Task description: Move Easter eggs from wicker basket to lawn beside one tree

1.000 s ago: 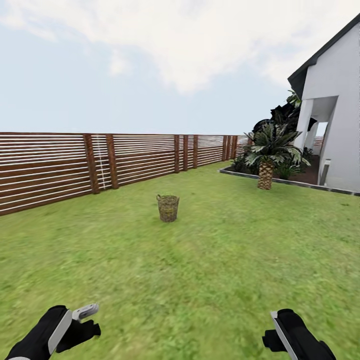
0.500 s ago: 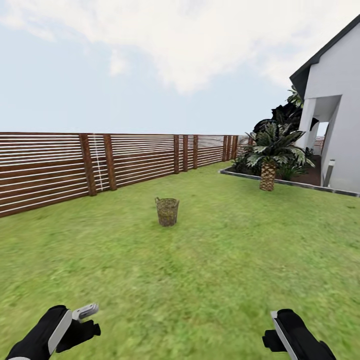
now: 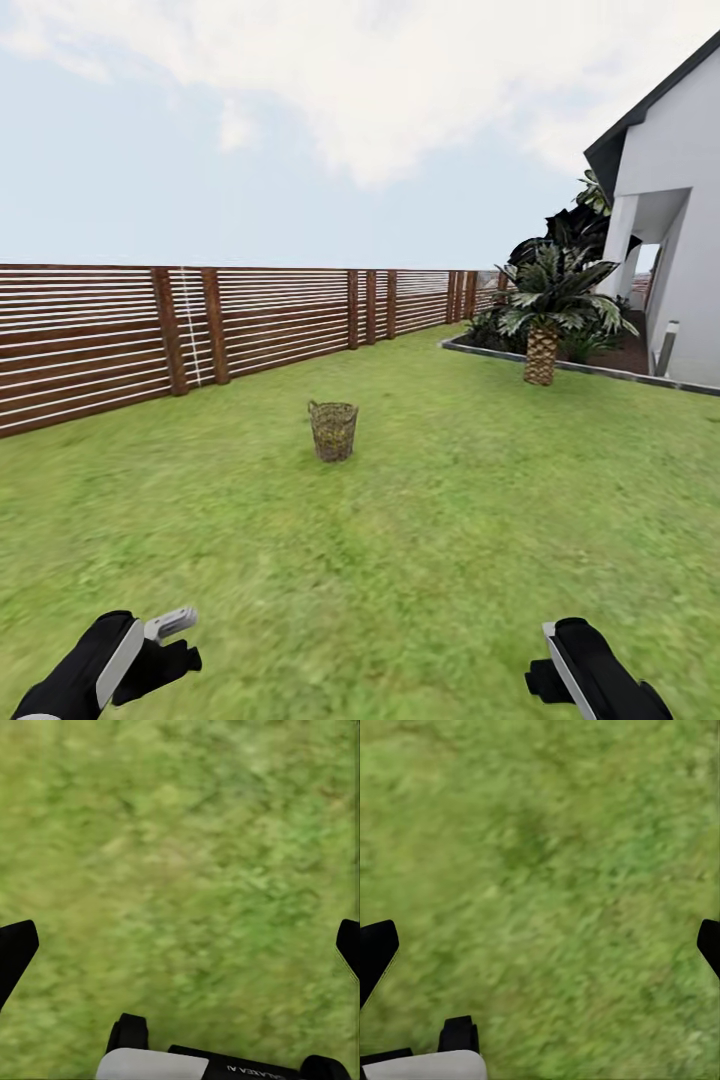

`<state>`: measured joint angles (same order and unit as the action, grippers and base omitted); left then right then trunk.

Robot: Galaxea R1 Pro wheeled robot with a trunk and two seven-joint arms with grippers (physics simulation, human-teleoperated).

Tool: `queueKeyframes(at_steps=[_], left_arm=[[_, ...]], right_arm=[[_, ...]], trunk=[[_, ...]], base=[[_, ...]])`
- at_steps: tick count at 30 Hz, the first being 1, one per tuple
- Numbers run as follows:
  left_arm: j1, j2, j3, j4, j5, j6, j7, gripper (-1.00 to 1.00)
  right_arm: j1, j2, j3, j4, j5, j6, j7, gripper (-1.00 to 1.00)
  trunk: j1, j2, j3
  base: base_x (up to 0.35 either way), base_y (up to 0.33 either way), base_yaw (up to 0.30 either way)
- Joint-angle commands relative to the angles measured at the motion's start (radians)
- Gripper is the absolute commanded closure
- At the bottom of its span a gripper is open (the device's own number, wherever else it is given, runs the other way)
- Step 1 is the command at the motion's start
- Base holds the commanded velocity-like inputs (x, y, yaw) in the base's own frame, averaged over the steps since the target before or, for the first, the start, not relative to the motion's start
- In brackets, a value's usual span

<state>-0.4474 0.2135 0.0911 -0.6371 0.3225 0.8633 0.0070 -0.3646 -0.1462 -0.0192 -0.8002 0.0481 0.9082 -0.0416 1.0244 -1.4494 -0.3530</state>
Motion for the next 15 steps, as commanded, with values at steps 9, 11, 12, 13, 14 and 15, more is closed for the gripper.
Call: queueKeyframes(at_steps=[9, 11, 12, 13, 14, 15], left_arm=[[-0.001, 0.000, 0.002, -0.001, 0.003, 0.000, 0.001, -1.00], [-0.001, 0.000, 0.002, -0.001, 0.003, 0.000, 0.001, -1.00], [-0.001, 0.000, 0.002, -0.001, 0.003, 0.000, 0.001, -1.00], [-0.001, 0.000, 0.002, -0.001, 0.003, 0.000, 0.001, -1.00], [-0.001, 0.000, 0.002, -0.001, 0.003, 0.000, 0.001, -1.00], [-0.001, 0.000, 0.002, -0.001, 0.003, 0.000, 0.001, -1.00]], right_arm=[[-0.001, -0.002, -0.001, -0.001, 0.004, 0.004, 0.003, -1.00], [-0.001, -0.002, -0.001, -0.001, 0.004, 0.004, 0.003, -1.00], [-0.001, -0.002, -0.001, -0.002, 0.004, 0.005, 0.003, -1.00], [-0.001, -0.003, -0.001, -0.001, 0.004, 0.005, 0.003, -1.00], [-0.001, -0.003, -0.001, -0.001, 0.004, 0.005, 0.003, -1.00], [-0.001, -0.003, -0.001, -0.001, 0.004, 0.005, 0.003, -1.00]], trunk=[[0.001, -0.001, -0.001], [0.001, -0.001, -0.001], [0.001, -0.001, -0.001], [0.001, -0.001, -0.001], [0.001, -0.001, -0.001], [0.001, -0.001, -0.001]], base=[[0.343, 0.000, 0.000], [0.343, 0.000, 0.000], [0.343, 0.000, 0.000], [0.343, 0.000, 0.000], [0.343, 0.000, 0.000], [0.343, 0.000, 0.000]])
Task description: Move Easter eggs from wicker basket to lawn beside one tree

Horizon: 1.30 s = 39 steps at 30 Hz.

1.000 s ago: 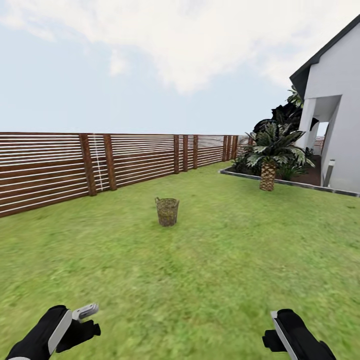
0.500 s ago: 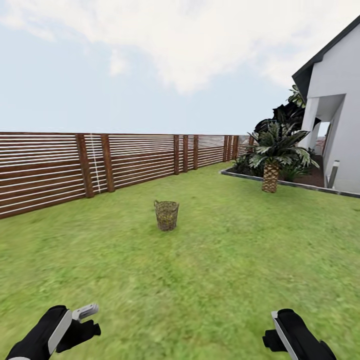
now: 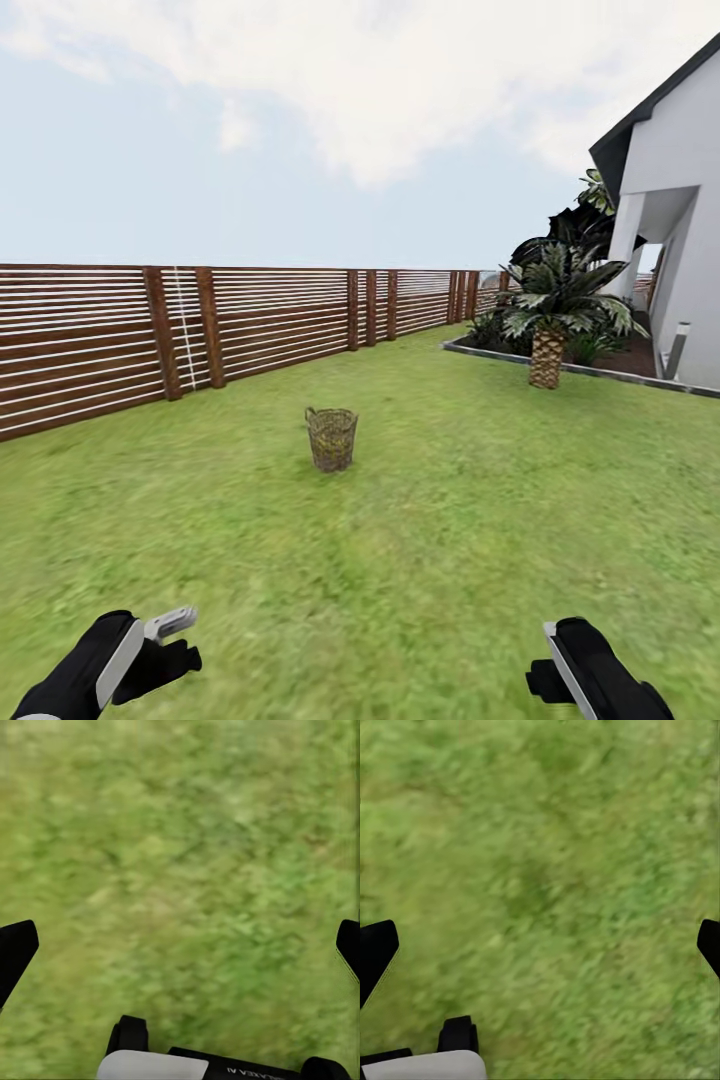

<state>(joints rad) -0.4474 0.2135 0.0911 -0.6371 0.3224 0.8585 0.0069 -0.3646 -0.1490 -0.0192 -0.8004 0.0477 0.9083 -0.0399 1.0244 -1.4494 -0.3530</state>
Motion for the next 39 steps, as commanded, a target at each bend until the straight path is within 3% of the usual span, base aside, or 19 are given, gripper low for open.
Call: queueKeyframes(at_steps=[1, 15, 39], left_arm=[[-0.001, 0.000, 0.002, -0.001, 0.003, 0.005, 0.001, -1.00], [-0.001, 0.000, 0.003, -0.001, 0.004, 0.004, 0.001, -1.00], [-0.001, 0.000, 0.004, -0.001, 0.004, 0.004, 0.002, -1.00]], right_arm=[[-0.001, 0.000, -0.001, -0.001, 0.004, 0.004, 0.001, -1.00], [-0.001, 0.001, 0.001, -0.003, 0.004, 0.005, 0.002, -1.00], [-0.001, 0.002, 0.000, -0.002, 0.006, 0.006, 0.000, -1.00]], trunk=[[0.001, -0.001, -0.001], [0.001, -0.001, 0.001], [0.001, -0.001, 0.001]], base=[[0.343, 0.000, 0.000], [0.343, 0.000, -0.132], [0.343, 0.000, -0.004]])
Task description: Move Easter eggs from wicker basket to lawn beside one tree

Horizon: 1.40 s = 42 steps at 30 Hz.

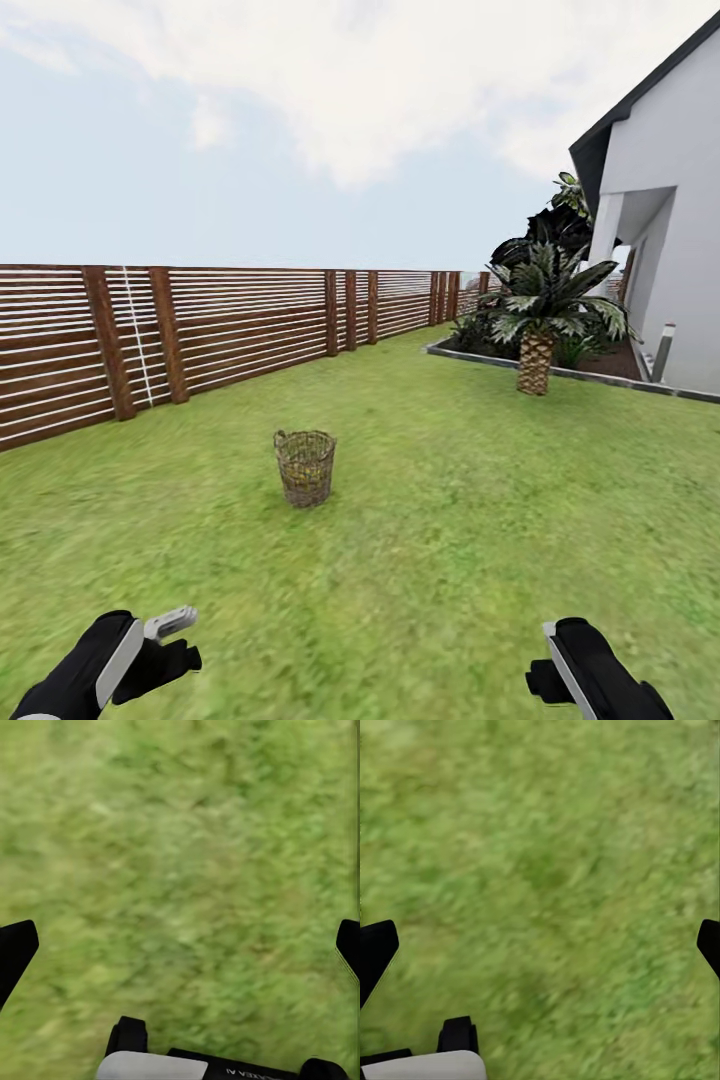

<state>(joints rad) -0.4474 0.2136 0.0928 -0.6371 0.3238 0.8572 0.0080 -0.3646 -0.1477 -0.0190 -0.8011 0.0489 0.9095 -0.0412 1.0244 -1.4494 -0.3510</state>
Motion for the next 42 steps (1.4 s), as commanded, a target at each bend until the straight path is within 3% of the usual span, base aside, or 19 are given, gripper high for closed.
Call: queueKeyframes(at_steps=[1, 27, 32, 35, 42], left_arm=[[-0.001, 0.000, 0.002, -0.001, 0.003, 0.005, 0.001, -1.00], [-0.001, 0.003, -0.003, 0.001, -0.001, -0.005, -0.005, -1.00], [-0.001, 0.012, -0.002, 0.074, -0.013, -0.004, -0.005, -1.00], [-0.001, 0.023, 0.000, 0.095, -0.015, -0.004, -0.008, -1.00], [-0.001, 0.020, -0.004, 0.100, -0.018, -0.004, -0.004, -1.00]], right_arm=[[-0.001, 0.000, -0.001, -0.001, 0.004, 0.004, 0.001, -1.00], [-0.001, -0.008, -0.004, 0.015, 0.004, 0.005, 0.001, -1.00], [-0.001, -0.029, -0.009, 0.038, 0.009, 0.006, -0.003, -1.00], [-0.001, -0.028, -0.006, 0.040, 0.010, 0.006, -0.003, -1.00], [-0.001, -0.026, -0.004, 0.040, 0.009, 0.006, -0.002, -1.00]], trunk=[[0.001, -0.001, -0.001], [0.001, -0.001, -0.001], [0.001, -0.001, -0.001], [0.001, -0.001, -0.001], [0.001, -0.001, -0.001]], base=[[0.343, 0.000, 0.000], [0.343, 0.000, 0.000], [0.265, 0.000, 0.000], [0.272, 0.000, 0.000], [0.266, 0.000, 0.000]])
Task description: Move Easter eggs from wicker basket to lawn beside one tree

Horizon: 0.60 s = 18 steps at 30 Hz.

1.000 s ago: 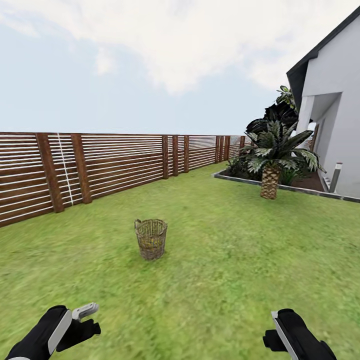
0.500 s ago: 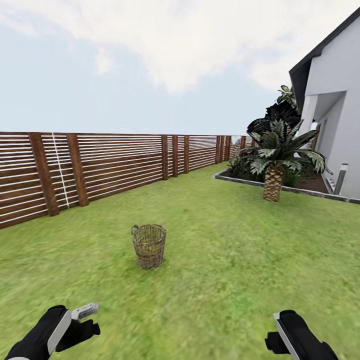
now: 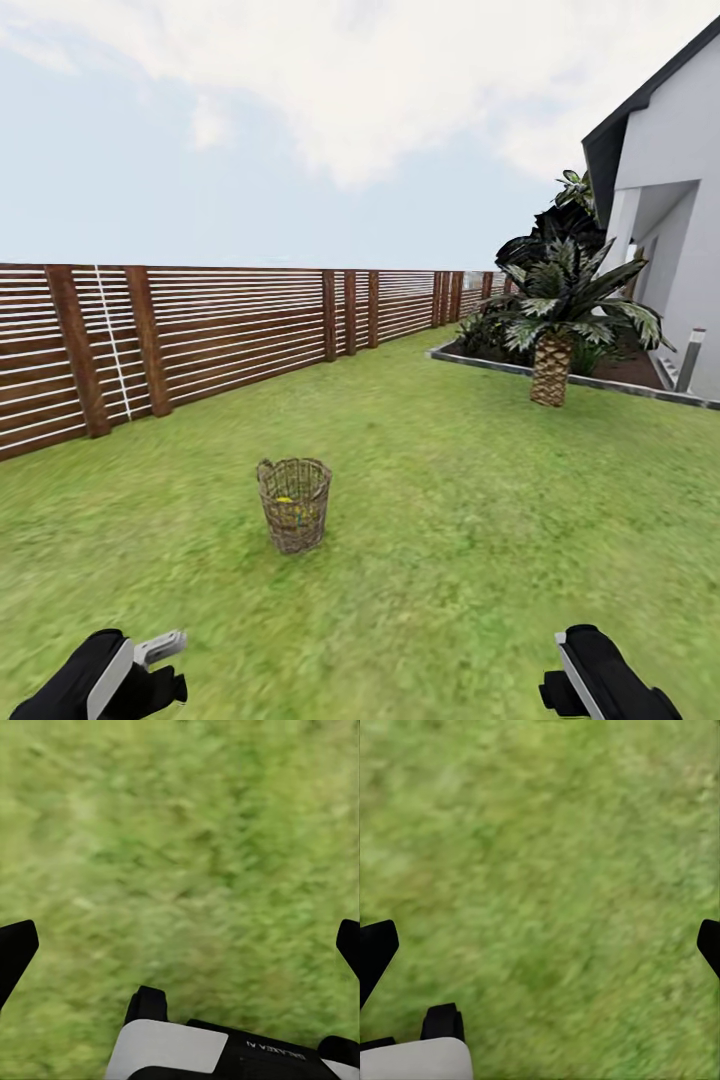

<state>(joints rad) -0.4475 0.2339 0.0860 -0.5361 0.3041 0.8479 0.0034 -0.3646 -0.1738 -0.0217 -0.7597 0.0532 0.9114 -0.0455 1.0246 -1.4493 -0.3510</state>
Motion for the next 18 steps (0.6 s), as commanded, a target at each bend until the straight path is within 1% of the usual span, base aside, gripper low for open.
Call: queueKeyframes(at_steps=[1, 5, 6, 8, 10, 13, 18], left_arm=[[0.000, 0.000, 0.003, -0.001, 0.002, 0.005, 0.001, -1.00], [0.000, 0.001, 0.004, 0.003, 0.003, 0.007, 0.000, -1.00], [0.000, 0.002, 0.005, 0.017, 0.004, 0.006, -0.001, -1.00], [0.000, 0.003, 0.006, 0.089, 0.004, 0.002, 0.000, -1.00], [0.000, 0.000, 0.006, 0.135, 0.004, 0.000, -0.001, -1.00], [0.000, -0.003, 0.006, 0.155, 0.003, 0.000, -0.003, -1.00], [0.000, 0.005, 0.011, 0.159, 0.009, 0.002, -0.007, -1.00]], right_arm=[[-0.001, 0.001, 0.000, -0.001, 0.005, 0.004, 0.002, -1.00], [-0.001, 0.004, 0.001, 0.001, 0.006, 0.003, 0.000, -1.00], [-0.001, 0.004, 0.002, 0.002, 0.007, 0.003, 0.000, -1.00], [-0.001, 0.005, 0.002, 0.003, 0.007, 0.003, 0.000, -1.00], [-0.001, 0.005, 0.003, 0.003, 0.007, 0.003, -0.001, -1.00], [-0.001, 0.005, 0.003, 0.003, 0.007, 0.003, 0.000, -1.00], [-0.001, 0.006, 0.003, 0.004, 0.007, 0.003, 0.000, -1.00]], trunk=[[0.000, -0.001, -0.001], [0.000, -0.001, -0.001], [0.000, -0.001, -0.001], [0.000, -0.001, -0.001], [0.000, -0.001, -0.001], [0.000, -0.001, -0.001], [0.000, -0.001, -0.001]], base=[[0.222, 0.000, 0.000], [0.194, 0.000, 0.000], [0.162, 0.000, 0.000], [0.135, 0.000, 0.000], [0.105, 0.000, 0.000], [0.107, 0.000, 0.000], [0.125, 0.000, 0.000]])
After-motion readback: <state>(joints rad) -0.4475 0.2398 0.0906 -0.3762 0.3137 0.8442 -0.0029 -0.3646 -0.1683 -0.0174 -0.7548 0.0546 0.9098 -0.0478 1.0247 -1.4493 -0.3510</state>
